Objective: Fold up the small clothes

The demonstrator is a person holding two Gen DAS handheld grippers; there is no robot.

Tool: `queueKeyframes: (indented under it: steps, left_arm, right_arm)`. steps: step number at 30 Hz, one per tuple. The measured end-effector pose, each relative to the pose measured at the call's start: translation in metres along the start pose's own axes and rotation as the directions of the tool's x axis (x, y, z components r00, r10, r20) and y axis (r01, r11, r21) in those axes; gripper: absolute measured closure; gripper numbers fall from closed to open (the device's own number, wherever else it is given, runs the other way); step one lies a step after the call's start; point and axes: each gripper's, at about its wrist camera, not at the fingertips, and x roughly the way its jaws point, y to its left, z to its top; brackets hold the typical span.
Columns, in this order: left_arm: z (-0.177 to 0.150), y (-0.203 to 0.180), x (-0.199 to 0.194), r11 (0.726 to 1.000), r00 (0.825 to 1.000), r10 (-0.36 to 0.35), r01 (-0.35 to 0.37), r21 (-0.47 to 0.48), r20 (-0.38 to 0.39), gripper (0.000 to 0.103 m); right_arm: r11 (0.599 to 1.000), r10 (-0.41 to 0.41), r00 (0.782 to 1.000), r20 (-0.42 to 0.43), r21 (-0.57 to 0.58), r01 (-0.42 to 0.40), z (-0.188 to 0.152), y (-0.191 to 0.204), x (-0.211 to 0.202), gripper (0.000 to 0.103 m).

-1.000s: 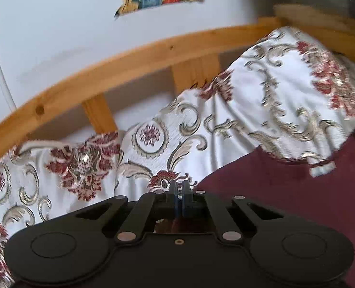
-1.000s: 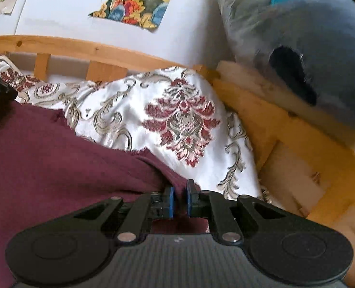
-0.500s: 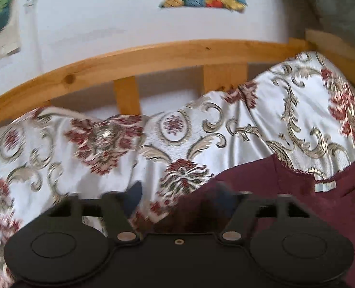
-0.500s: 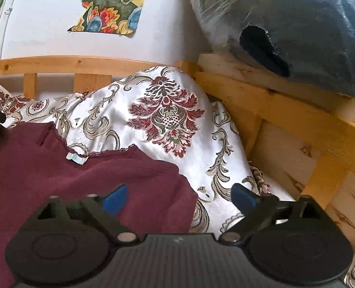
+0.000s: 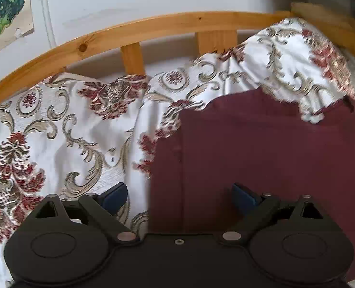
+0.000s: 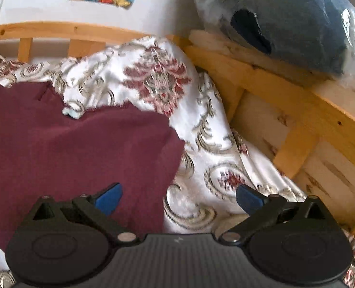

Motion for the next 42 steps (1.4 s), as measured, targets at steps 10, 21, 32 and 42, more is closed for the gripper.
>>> queueKeyframes:
  steps: [10,21,32,42]
  left_arm:
    - [-0.009,0.017,0.024,0.997,0.996,0.025,-0.03,-0.064,-0.085,0.0]
    - [-0.017,0.025,0.036,0.988,0.992,-0.021,0.002,-0.153,-0.125,0.0]
    - [-0.019,0.025,0.037,0.988,0.992,-0.026,0.007,-0.156,-0.12,0.0]
    - [-0.02,0.025,0.037,0.988,0.993,-0.023,0.005,-0.156,-0.118,0.0]
  right_arm:
    - [1.0,-0.018,0.999,-0.035,-0.002,0.018,-0.013,0.003,0.002,0.0]
    - [0.999,-0.024,1.0,-0.016,-0.035,0.023,-0.018,0.009,0.004,0.0]
    - [0.994,-0.032,0.999,0.007,-0.102,0.033,-0.024,0.022,0.003,0.0]
    - [0.993,-0.031,1.0,-0.002,-0.111,0.03,-0.014,0.022,-0.005,0.0]
